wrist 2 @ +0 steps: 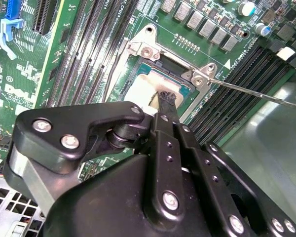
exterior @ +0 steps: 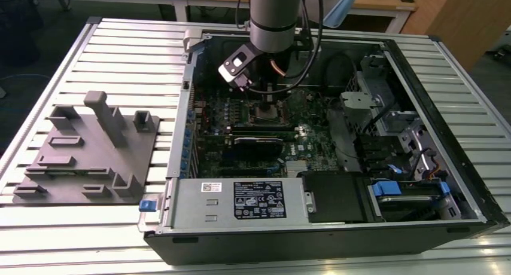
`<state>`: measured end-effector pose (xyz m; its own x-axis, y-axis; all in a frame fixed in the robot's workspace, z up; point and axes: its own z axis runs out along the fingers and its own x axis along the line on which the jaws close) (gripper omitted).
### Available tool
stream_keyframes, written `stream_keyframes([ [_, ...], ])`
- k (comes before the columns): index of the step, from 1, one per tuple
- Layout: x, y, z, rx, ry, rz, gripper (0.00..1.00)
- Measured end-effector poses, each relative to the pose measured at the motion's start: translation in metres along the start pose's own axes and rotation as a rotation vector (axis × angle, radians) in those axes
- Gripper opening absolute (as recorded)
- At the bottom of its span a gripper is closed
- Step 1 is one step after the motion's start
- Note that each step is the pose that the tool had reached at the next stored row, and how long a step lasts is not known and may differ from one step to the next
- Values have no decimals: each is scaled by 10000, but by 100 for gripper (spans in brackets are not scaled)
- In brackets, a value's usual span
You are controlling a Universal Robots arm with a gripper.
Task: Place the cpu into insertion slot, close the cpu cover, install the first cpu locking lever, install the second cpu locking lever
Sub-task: 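Close the cpu cover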
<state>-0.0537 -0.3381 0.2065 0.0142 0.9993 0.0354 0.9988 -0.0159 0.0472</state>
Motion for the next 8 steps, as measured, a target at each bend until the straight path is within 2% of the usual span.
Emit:
stream_keyframes([
  [8, 1, 2, -47, 0, 0, 1, 11],
])
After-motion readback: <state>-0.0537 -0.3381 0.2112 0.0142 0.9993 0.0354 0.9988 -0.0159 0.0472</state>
